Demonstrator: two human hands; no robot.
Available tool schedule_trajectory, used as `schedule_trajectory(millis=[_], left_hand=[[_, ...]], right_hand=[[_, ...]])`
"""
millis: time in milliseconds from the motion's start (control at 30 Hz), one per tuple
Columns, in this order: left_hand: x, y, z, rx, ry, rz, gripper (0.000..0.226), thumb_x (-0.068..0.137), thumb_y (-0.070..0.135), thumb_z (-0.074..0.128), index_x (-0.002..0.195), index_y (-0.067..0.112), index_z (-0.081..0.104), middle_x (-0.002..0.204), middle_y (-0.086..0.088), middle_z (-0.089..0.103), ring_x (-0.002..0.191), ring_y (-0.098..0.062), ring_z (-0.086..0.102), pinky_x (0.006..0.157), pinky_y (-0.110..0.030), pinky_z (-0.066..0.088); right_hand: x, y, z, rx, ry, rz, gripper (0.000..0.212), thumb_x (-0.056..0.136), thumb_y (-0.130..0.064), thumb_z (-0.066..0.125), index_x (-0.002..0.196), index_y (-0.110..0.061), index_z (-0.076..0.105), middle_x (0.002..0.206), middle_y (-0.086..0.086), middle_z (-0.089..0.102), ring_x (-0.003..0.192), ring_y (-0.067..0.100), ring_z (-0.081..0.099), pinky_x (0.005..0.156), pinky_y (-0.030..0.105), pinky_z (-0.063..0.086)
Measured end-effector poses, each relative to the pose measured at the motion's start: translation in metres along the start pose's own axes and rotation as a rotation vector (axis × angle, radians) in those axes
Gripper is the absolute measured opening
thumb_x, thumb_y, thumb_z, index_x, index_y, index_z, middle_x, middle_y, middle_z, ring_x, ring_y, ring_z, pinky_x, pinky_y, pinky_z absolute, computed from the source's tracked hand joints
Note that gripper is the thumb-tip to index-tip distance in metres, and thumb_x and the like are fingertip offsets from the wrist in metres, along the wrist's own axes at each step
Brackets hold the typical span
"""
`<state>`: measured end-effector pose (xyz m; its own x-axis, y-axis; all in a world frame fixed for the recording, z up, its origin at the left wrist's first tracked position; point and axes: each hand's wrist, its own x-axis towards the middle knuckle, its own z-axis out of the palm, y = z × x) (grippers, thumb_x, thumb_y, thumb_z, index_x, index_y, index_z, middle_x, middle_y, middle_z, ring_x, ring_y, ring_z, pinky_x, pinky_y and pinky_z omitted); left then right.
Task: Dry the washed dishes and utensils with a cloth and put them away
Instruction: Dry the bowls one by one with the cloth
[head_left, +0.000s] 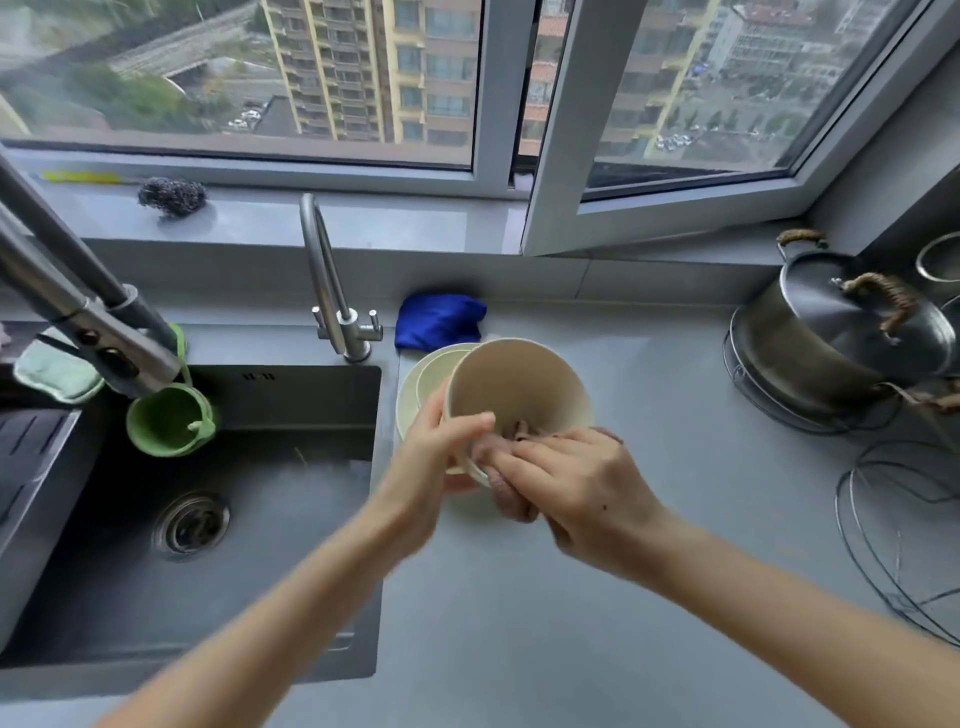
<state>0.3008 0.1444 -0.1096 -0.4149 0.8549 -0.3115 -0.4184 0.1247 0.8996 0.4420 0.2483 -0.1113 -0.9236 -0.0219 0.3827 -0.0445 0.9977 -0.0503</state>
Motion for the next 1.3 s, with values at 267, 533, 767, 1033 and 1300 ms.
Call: schedule_trajectory(millis=[267, 533, 767, 1033, 1300], left_hand=[[0.021, 0.021, -0.019, 0.425, -0.238, -0.177, 0.058, 0.046, 0.022, 0.058, 0.094, -0.009, 0.061, 0.081, -0.018, 0.059, 0.076, -0.029, 0.053, 0.071, -0.040, 0.038], [0.012, -0.020, 0.002, 0.031, -0.015, -0.026, 0.052, 0.063, 0.018, 0.053, 0.115, 0.018, 0.061, 0.106, -0.018, 0.065, 0.092, -0.033, 0.060, 0.076, -0.039, 0.046], [0.025, -0.011, -0.010, 0.197, 0.006, -0.143, 0.044, 0.046, 0.014, 0.047, 0.087, 0.001, 0.054, 0.085, -0.016, 0.044, 0.081, -0.028, 0.036, 0.062, -0.032, 0.029], [0.041, 0.019, -0.026, 0.309, -0.357, -0.309, 0.039, 0.080, 0.028, 0.058, 0.119, 0.025, 0.063, 0.116, 0.000, 0.066, 0.108, -0.020, 0.061, 0.090, -0.035, 0.046], [0.026, 0.030, -0.022, 0.178, -0.500, 0.019, 0.052, 0.073, 0.054, 0.071, 0.111, 0.019, 0.070, 0.109, -0.002, 0.067, 0.100, -0.014, 0.061, 0.087, -0.025, 0.046]], right_hand=[[-0.018, -0.007, 0.002, -0.046, -0.091, -0.269, 0.042, 0.092, 0.000, 0.042, 0.126, -0.019, 0.056, 0.110, 0.004, 0.070, 0.103, 0.027, 0.065, 0.097, 0.037, 0.047], [-0.016, 0.011, 0.006, -0.023, -0.072, -0.068, 0.054, 0.068, 0.008, 0.054, 0.118, -0.009, 0.063, 0.101, 0.004, 0.071, 0.086, 0.024, 0.068, 0.065, 0.032, 0.052], [-0.027, -0.007, 0.015, 0.145, -0.125, -0.103, 0.044, 0.078, 0.002, 0.053, 0.118, -0.014, 0.062, 0.107, -0.001, 0.070, 0.091, 0.021, 0.067, 0.072, 0.033, 0.052], [0.007, 0.016, -0.050, 0.739, -0.415, 0.174, 0.022, 0.068, 0.004, 0.062, 0.075, -0.015, 0.055, 0.064, -0.014, 0.044, 0.055, 0.005, 0.039, 0.051, 0.018, 0.041], [0.008, 0.069, -0.057, 1.794, -0.423, 0.632, 0.055, 0.053, -0.012, 0.089, 0.103, -0.013, 0.066, 0.060, 0.006, 0.048, 0.040, 0.014, 0.041, 0.041, 0.017, 0.036]])
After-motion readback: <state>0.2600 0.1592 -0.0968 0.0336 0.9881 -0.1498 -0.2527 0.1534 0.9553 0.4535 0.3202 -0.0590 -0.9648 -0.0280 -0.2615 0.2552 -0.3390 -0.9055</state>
